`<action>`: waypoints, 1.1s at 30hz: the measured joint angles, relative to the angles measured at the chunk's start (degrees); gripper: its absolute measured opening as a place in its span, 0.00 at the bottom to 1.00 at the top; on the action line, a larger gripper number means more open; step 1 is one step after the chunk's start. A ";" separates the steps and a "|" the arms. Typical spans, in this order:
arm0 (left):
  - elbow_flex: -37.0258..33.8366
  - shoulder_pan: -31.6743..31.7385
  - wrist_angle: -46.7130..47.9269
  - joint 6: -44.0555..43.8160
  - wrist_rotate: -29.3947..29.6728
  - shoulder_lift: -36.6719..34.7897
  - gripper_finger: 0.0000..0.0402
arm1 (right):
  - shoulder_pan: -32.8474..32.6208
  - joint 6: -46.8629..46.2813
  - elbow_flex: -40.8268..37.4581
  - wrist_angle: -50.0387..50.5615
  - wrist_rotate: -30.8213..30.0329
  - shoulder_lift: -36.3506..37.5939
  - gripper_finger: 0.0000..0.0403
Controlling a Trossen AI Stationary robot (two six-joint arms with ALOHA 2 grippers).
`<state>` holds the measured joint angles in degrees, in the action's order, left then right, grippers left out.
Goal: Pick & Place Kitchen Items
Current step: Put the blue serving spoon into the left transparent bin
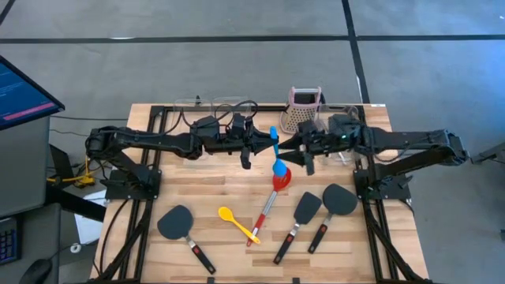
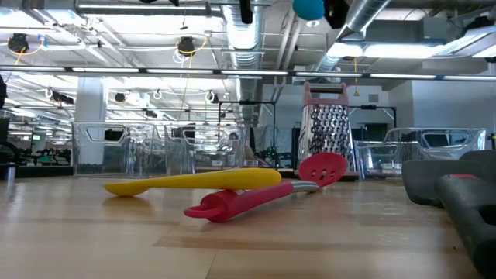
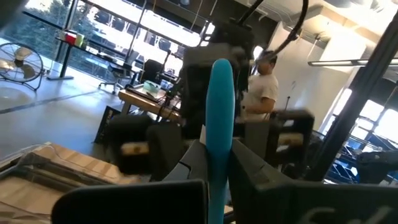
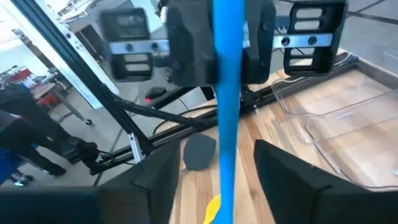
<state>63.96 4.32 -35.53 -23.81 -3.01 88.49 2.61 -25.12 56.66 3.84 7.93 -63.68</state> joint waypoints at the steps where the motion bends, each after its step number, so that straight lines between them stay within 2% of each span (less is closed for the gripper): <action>1: -0.01 0.26 0.00 0.01 0.00 0.00 0.00 | 0.60 0.02 0.00 1.46 0.83 1.16 0.52; 6: -0.01 1.58 -0.02 0.01 -0.08 0.00 0.00 | 2.95 -0.53 -0.01 11.08 2.72 7.46 0.60; 10: -0.01 3.18 0.46 -0.01 -1.61 -0.02 0.01 | 3.60 -2.75 -0.02 17.04 2.41 13.48 0.58; 14: -0.04 4.91 6.97 1.08 -2.06 -2.39 0.01 | 2.75 -3.26 -0.02 19.06 -1.32 18.96 0.46; 23: -0.06 6.22 29.47 9.94 3.61 -17.42 0.01 | -1.57 2.98 -0.02 19.27 -14.73 26.62 0.03; 29: -0.06 8.24 43.69 11.88 10.88 -27.89 0.01 | -3.40 4.24 -0.02 20.89 -20.40 28.34 0.04; 33: -0.02 9.65 48.90 12.01 14.84 -32.97 0.01 | -4.12 4.99 -0.04 22.93 -21.88 28.46 0.01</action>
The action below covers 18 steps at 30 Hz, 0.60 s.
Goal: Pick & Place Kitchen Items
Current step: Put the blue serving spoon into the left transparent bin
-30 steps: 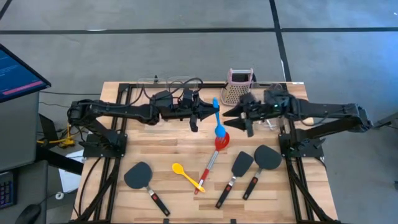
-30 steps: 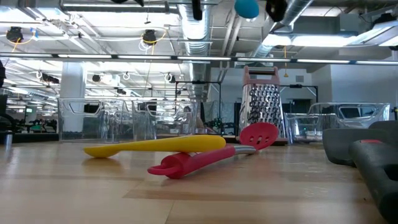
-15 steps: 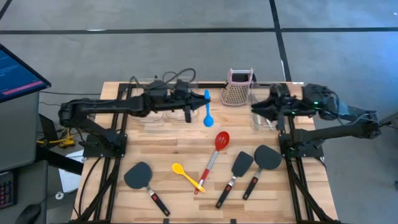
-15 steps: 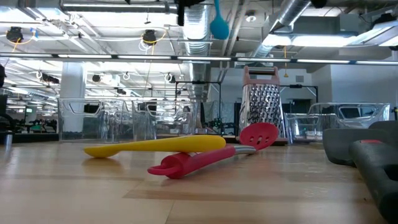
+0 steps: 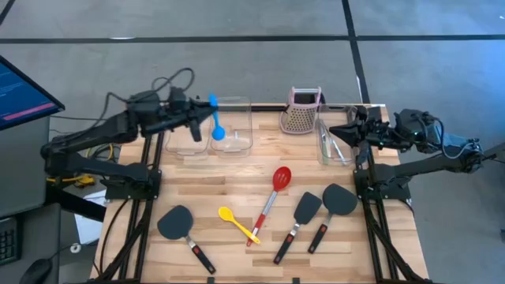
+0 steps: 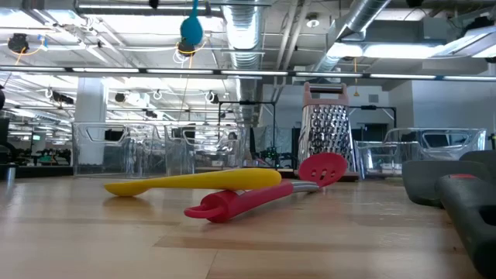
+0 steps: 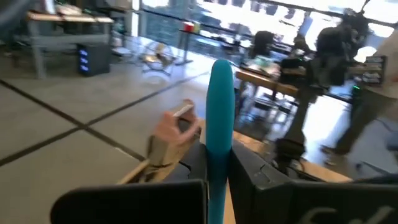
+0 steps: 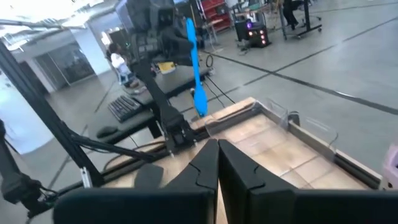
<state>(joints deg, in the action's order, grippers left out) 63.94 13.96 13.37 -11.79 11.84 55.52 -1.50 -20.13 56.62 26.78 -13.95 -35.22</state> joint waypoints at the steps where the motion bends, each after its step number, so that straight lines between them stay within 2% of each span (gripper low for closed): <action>1: 0.00 0.41 1.28 0.02 0.87 -1.12 0.01 | -0.06 0.17 0.00 0.32 -0.32 0.00 0.01; 10: 0.02 6.78 11.40 -0.56 10.25 -4.68 0.01 | -0.04 0.19 0.00 1.74 -1.17 -0.02 0.01; 18: 0.02 13.07 15.84 -0.88 12.17 0.58 0.01 | -0.04 0.19 0.00 3.46 -1.17 -0.01 0.01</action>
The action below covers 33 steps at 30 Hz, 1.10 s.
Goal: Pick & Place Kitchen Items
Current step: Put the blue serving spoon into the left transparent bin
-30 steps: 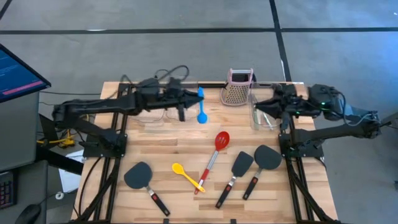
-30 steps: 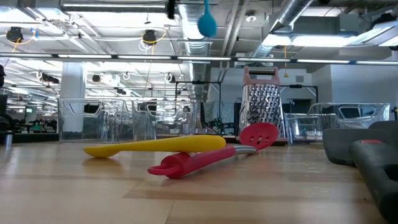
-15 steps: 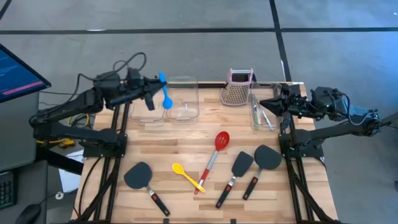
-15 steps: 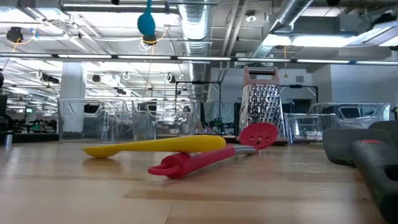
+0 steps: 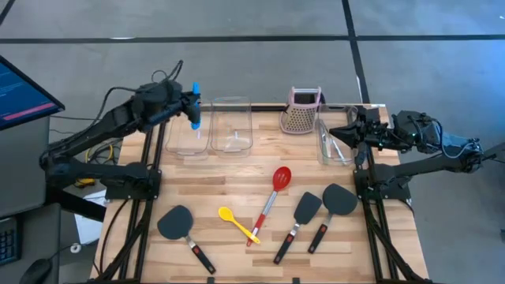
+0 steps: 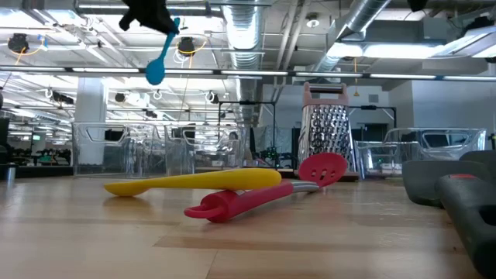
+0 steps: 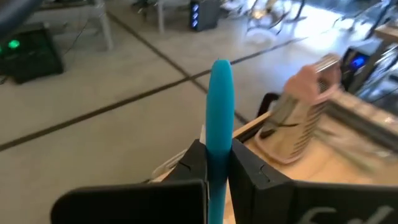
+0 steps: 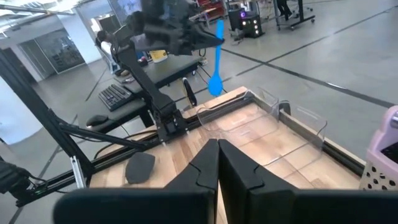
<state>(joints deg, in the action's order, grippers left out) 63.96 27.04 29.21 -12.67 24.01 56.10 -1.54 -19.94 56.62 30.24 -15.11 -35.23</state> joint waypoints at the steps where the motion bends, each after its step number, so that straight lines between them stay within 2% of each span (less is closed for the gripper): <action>1: 0.00 0.80 0.05 -0.02 -0.02 1.01 0.01 | 0.00 0.00 0.00 0.01 -0.02 0.01 0.01; 9: -0.02 7.44 8.27 -2.64 -0.63 10.06 0.01 | 0.00 -0.87 0.00 0.87 -0.02 0.01 0.00; 21: -0.02 16.03 9.99 -1.14 -7.05 21.05 0.01 | 0.00 -1.09 0.00 1.07 -0.02 -0.01 0.00; 27: -0.02 18.89 15.14 0.28 -8.05 24.93 0.01 | 0.00 -1.09 0.00 1.07 -0.02 0.01 0.00; 33: -0.02 20.03 15.33 0.62 -9.04 27.19 0.01 | 0.00 -1.09 0.00 1.07 -0.02 0.01 0.00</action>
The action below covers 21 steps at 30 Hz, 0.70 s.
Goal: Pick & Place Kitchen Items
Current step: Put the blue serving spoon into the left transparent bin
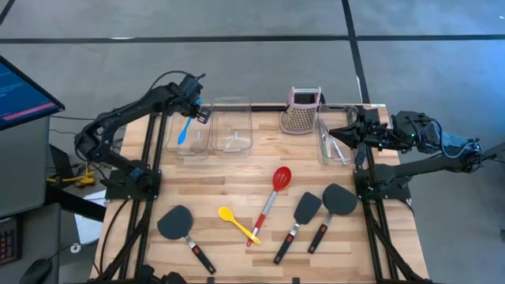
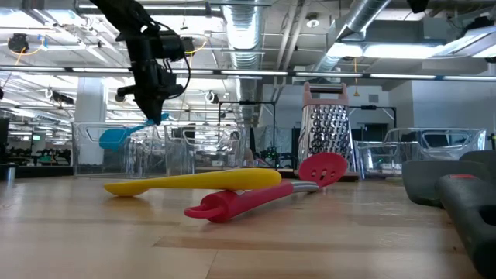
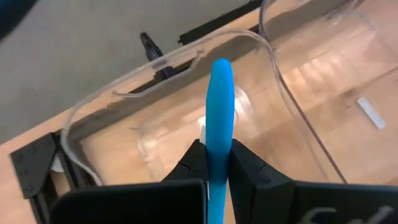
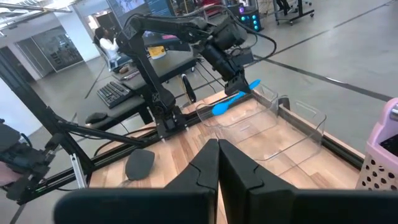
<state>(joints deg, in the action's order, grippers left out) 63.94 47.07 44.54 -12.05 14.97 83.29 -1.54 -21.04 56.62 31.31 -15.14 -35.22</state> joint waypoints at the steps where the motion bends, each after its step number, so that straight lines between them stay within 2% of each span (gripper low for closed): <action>1: 0.00 0.00 -0.03 0.10 -0.21 0.55 0.01 | 0.00 0.00 0.00 0.00 0.00 0.00 0.00; 12: -0.04 -0.04 -1.46 1.14 -0.25 7.70 0.01 | 0.00 -1.00 0.00 0.00 0.00 -0.01 0.00; 21: -0.39 -0.04 -3.75 1.11 -0.48 10.38 0.01 | 0.00 -1.07 0.00 0.00 0.00 0.00 0.00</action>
<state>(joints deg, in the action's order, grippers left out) 63.55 47.03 40.79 -10.94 14.49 93.67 -1.54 -22.11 56.62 31.31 -15.14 -35.22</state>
